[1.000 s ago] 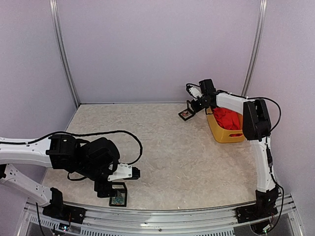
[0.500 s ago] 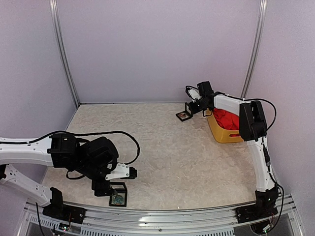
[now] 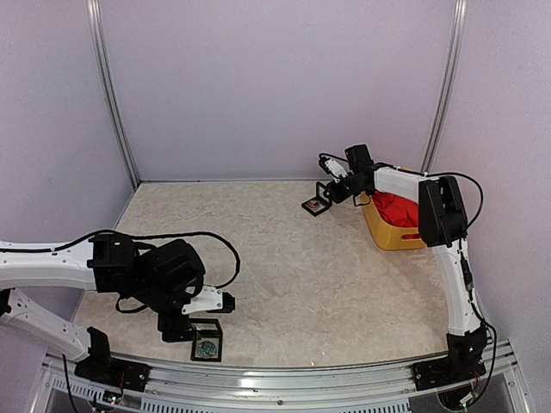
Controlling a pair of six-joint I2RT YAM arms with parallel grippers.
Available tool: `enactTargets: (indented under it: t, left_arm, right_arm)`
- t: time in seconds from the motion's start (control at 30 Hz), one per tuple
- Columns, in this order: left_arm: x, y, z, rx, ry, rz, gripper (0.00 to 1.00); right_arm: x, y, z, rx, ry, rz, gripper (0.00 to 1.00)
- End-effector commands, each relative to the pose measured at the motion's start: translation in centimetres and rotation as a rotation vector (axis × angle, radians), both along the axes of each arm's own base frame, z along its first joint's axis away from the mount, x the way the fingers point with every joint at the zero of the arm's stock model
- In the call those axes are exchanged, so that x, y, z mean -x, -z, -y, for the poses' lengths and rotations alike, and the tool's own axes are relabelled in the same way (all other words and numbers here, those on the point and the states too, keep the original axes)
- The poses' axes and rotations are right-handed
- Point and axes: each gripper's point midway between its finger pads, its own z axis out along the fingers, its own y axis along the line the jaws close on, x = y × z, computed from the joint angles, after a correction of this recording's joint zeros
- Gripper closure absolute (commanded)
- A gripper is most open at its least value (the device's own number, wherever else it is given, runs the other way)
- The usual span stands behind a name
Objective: Pin the brooch onto the clothing
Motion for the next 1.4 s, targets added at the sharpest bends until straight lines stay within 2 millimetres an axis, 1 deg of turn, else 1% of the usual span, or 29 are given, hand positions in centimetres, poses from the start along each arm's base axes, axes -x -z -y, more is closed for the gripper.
enactTargets:
  t: [0.0, 0.07, 0.1, 0.23, 0.3, 0.43, 0.53, 0.6, 0.63, 0.7, 0.8, 0.83, 0.93, 1.03, 1.13, 1.27, 1.37]
  left_arm:
    - [0.2, 0.9, -0.7, -0.023, 0.022, -0.030, 0.11]
    - [0.2, 1.1, -0.5, -0.017, 0.037, -0.037, 0.11]
    - [0.2, 1.3, -0.4, -0.015, 0.042, -0.037, 0.12]
    - [-0.2, 1.8, -0.4, -0.024, 0.047, -0.033, 0.15]
    - [-0.4, 2.0, -0.4, -0.028, 0.042, -0.029, 0.20]
    - [-0.6, 2.6, -0.8, -0.041, 0.038, -0.030, 0.32]
    - [-0.9, 2.9, -0.9, -0.046, 0.031, -0.017, 0.37]
    - [-1.1, 3.0, -0.7, -0.037, 0.030, -0.012, 0.40]
    - [-1.1, 3.0, -0.7, -0.034, 0.033, -0.011, 0.43]
    - [-1.4, 3.2, -0.4, -0.024, 0.037, -0.002, 0.49]
    - [-1.7, 3.6, -0.1, -0.005, 0.036, 0.007, 0.59]
    - [-1.7, 3.6, -0.2, -0.004, 0.036, 0.003, 0.61]
    - [-1.8, 3.4, -0.1, 0.015, 0.034, 0.000, 0.63]
    - [-1.9, 3.1, -0.1, 0.043, 0.034, 0.007, 0.72]
    - [-2.0, 2.8, 0.0, 0.059, 0.028, 0.006, 0.85]
    - [-1.9, 3.0, 0.0, 0.061, 0.020, -0.005, 0.87]
    - [-2.4, 2.9, 0.0, 0.059, -0.014, 0.001, 0.94]
  right_arm:
    - [0.9, -0.3, -0.1, 0.009, -0.028, -0.028, 0.65]
    - [1.0, -1.0, -0.2, 0.007, -0.038, -0.017, 0.56]
    - [1.1, -1.5, -0.3, 0.004, -0.042, -0.012, 0.53]
    - [1.4, -3.2, -0.4, -0.005, -0.057, 0.008, 0.45]
    - [1.7, -4.0, -0.5, -0.007, -0.063, 0.016, 0.42]
    - [2.3, -5.4, -0.4, -0.012, -0.067, 0.040, 0.42]
    - [2.7, -6.5, -0.1, -0.011, -0.063, 0.061, 0.41]
    - [3.1, -7.0, 0.0, -0.012, -0.062, 0.072, 0.41]
    - [3.2, -7.5, 0.1, -0.013, -0.062, 0.082, 0.41]
    - [3.6, -7.9, 0.2, -0.014, -0.063, 0.087, 0.41]
    - [4.1, -8.8, 0.5, -0.018, -0.064, 0.103, 0.41]
    - [4.4, -8.8, 0.5, -0.019, -0.068, 0.104, 0.41]
    - [5.0, -9.4, 0.7, -0.012, -0.079, 0.128, 0.40]
    - [5.3, -9.6, 1.0, 0.001, -0.075, 0.135, 0.40]
    - [5.7, -9.4, 1.2, 0.007, -0.075, 0.135, 0.40]
    - [6.1, -9.2, 1.3, 0.011, -0.076, 0.136, 0.40]
    - [6.3, -9.2, 1.5, 0.014, -0.075, 0.137, 0.40]
